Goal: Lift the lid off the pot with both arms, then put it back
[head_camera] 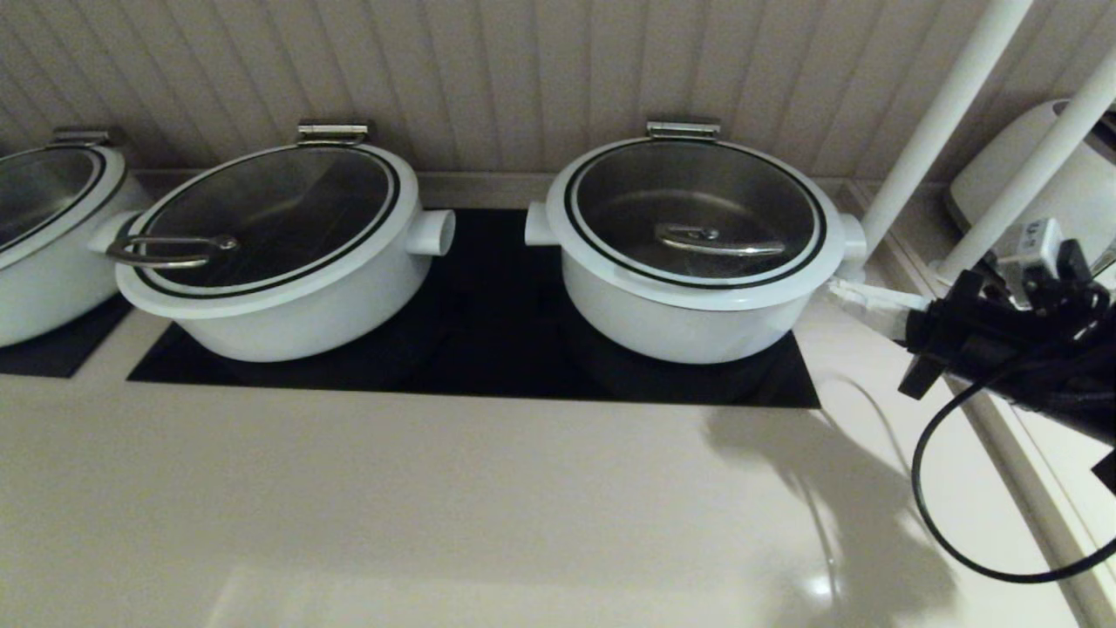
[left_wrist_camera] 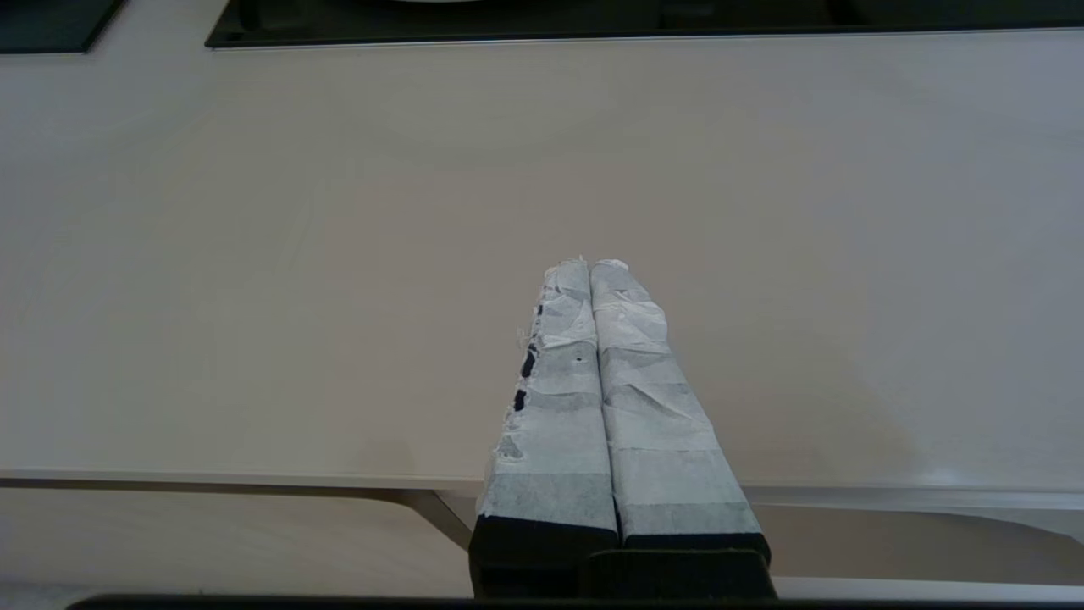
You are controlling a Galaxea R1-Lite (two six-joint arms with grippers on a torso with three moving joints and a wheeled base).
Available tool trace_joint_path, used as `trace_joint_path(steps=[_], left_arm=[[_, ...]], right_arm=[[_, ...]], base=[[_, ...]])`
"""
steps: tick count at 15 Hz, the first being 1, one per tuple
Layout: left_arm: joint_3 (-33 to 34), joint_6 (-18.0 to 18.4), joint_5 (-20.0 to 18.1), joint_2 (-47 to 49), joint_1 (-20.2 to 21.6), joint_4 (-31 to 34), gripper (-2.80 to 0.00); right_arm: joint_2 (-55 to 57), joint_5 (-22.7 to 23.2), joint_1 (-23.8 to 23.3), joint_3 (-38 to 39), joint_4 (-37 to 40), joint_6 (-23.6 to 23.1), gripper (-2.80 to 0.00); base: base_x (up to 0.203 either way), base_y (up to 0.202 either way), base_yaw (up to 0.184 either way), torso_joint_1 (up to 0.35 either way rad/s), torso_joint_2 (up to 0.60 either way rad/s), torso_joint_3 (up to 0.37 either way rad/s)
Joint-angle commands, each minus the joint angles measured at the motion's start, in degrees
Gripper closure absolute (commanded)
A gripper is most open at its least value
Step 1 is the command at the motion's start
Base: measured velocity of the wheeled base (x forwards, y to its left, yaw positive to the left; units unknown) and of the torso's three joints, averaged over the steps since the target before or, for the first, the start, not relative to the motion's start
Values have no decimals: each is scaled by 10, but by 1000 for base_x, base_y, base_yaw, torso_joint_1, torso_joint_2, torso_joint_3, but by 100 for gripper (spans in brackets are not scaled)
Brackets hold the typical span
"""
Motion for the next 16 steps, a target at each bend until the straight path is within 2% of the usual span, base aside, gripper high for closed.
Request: trace_joint_path(steps=[1, 3, 5, 9, 12, 16], left_arm=[[0, -1, 0, 0, 0, 0, 0], [0, -1, 1, 0, 0, 0, 0], [0, -3, 2, 0, 0, 0, 0], [0, -7, 2, 0, 0, 0, 0], [0, -7, 2, 0, 0, 0, 0], [0, -7, 2, 0, 0, 0, 0]], right_arm=[[-44, 2, -2, 19, -5, 0, 0], [-74, -2, -8, 33, -4, 1, 0], [-104, -33, -23, 47, -4, 2, 0], [-179, -64, -75, 86, -3, 16, 0], [-243, -106, -102, 129, -3, 40, 0], [-316, -121, -105, 232, -3, 55, 0]], base=[[0, 0, 0, 0, 0, 0], [0, 0, 0, 0, 0, 0], [0, 0, 0, 0, 0, 0], [0, 0, 0, 0, 0, 0], [0, 0, 0, 0, 0, 0], [0, 0, 0, 0, 0, 0]])
